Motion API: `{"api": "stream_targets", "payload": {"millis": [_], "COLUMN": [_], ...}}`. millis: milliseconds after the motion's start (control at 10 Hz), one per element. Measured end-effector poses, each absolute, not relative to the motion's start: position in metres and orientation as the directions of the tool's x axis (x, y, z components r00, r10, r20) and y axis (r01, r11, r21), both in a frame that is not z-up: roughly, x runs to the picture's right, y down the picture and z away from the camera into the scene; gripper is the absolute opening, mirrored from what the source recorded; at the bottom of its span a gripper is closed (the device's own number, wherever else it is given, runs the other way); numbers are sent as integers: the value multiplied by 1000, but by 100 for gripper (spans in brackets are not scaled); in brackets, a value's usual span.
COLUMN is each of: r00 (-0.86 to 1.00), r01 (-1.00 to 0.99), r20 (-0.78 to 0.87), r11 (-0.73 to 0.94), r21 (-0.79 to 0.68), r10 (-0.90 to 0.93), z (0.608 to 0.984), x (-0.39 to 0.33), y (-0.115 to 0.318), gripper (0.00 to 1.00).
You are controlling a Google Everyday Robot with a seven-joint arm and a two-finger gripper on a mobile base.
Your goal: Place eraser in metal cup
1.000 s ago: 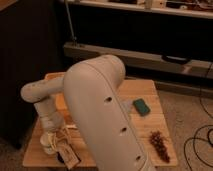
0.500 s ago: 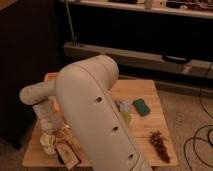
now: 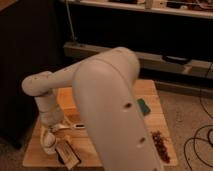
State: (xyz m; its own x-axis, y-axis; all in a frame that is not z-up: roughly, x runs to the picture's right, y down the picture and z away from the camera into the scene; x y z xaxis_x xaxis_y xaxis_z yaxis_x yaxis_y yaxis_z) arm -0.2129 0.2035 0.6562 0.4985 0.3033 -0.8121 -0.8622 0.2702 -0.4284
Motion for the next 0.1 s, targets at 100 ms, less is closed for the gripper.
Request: {"api": "stream_targets", "payload": {"millis": [100], "r00": [482], "r01": [-876], "r20": [-783], "r11": [232], "r21": [-423], "r10": [394], "z": [659], "x": [-211], "y": [194], "gripper": [80]}}
